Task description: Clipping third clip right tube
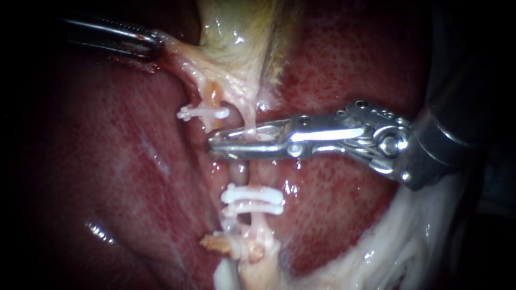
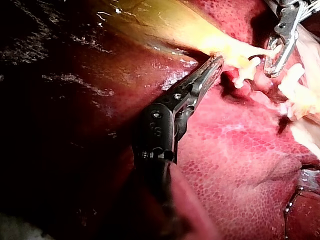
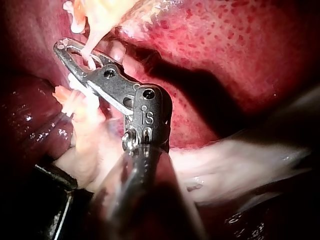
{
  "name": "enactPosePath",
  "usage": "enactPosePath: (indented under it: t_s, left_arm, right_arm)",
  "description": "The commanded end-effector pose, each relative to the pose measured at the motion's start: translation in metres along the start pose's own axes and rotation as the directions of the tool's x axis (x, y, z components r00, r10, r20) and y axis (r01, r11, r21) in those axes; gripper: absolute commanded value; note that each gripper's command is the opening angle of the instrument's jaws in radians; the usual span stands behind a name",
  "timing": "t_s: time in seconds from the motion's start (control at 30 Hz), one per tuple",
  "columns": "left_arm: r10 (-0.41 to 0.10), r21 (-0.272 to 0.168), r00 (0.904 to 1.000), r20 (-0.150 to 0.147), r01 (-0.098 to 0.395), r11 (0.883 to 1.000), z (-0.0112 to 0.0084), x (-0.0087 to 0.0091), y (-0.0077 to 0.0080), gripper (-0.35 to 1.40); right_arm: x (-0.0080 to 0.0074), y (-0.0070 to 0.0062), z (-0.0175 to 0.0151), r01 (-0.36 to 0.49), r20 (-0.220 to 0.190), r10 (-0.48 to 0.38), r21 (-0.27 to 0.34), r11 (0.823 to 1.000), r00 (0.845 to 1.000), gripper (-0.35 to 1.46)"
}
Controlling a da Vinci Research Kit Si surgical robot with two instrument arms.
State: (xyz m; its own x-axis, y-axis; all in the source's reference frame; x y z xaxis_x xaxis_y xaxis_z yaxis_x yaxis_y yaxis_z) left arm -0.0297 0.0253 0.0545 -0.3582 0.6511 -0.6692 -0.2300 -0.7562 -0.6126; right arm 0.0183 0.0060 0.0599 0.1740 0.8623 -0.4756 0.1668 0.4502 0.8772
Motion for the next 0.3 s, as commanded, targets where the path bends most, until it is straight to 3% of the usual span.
enactPosePath:
  t_s: [0.03,0.3]
  left_arm:
    - [0.000,0.000,1.0000,0.000,0.000,1.000,0.0000,0.0000,0.0000,-0.35]
    - [0.000,0.000,1.0000,0.000,0.000,1.000,0.0000,0.0000,0.0000,-0.35]
  right_arm:
    - [0.0000,0.0000,0.0000,0.003,0.001,-0.003,-0.001,1.000,1.000,-0.35]
    - [-0.0004,0.0002,0.0000,0.004,0.013,-0.004,0.001,1.000,1.000,-0.34]
